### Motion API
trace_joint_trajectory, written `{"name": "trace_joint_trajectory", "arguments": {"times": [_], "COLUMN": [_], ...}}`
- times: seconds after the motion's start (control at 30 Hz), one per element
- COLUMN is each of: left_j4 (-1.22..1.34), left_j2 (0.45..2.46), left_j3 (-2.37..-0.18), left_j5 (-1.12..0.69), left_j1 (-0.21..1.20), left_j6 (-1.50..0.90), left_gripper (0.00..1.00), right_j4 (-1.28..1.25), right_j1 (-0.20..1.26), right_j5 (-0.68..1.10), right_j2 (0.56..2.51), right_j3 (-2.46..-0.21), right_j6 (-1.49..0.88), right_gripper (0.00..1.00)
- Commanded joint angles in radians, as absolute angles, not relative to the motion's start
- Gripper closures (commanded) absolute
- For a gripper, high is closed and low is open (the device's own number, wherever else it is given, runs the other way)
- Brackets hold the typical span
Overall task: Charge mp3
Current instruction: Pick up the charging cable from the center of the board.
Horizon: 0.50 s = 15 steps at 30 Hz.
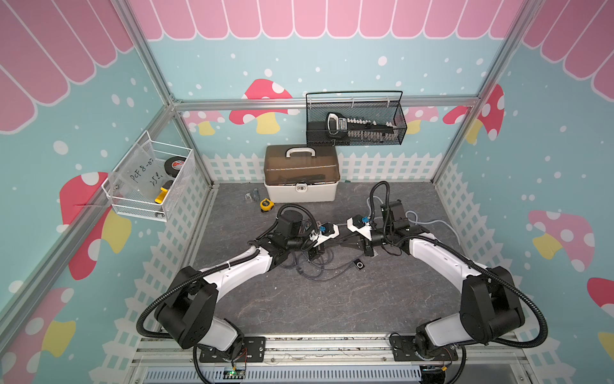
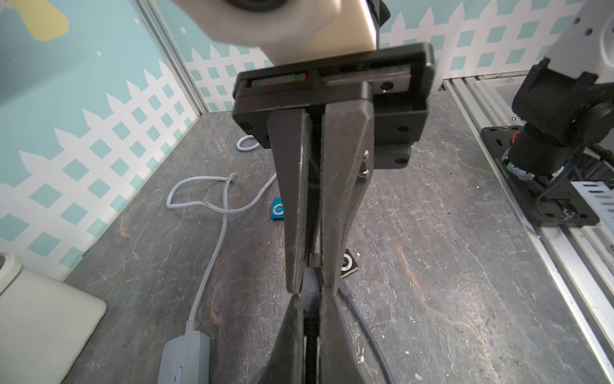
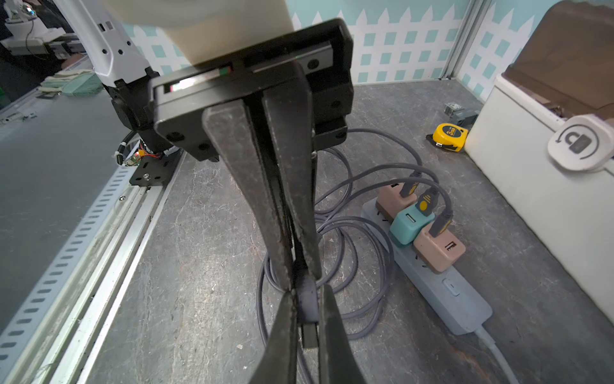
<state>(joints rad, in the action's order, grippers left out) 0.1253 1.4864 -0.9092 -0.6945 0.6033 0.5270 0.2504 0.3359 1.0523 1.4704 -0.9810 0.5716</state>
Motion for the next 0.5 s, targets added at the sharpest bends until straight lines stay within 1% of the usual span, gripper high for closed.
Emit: {"name": "trace_joint_trajectory", "arguments": {"times": [0.0,0.07,0.17,0.27,0.47], "left_j4": [0.182,0.275,0.353,0.393,0.508], "left_j2": [1.454,1.446,1.446,1.457,1.486], "left_j3": [-0.883,-0.833,-0.785,-0.768,-0.747], "left_j5": [-0.695,-0.715,-0.747,-0.770,-0.813], "left_j1": [0.598,0.574,0.553,0.550,0.547], "left_j6": [0.505,0.444,0.363,0.329,0.252], "left_gripper": [0.66,0.61,0.60,0.61,0.67], "right_j4": [0.261,0.261,0.261,0.259,0.262], "right_j1": [0.344,0.342,0.342,0.342,0.341], "right_j5": [1.085,1.087,1.100,1.104,1.113], "right_j2": [1.473,1.470,1.472,1.473,1.478], "right_j3": [-1.002,-1.004,-1.015,-1.021,-1.029], "right_j6": [0.589,0.586,0.583,0.583,0.580], "right_gripper": [0.95,0.96,0.96,0.97,0.97]}}
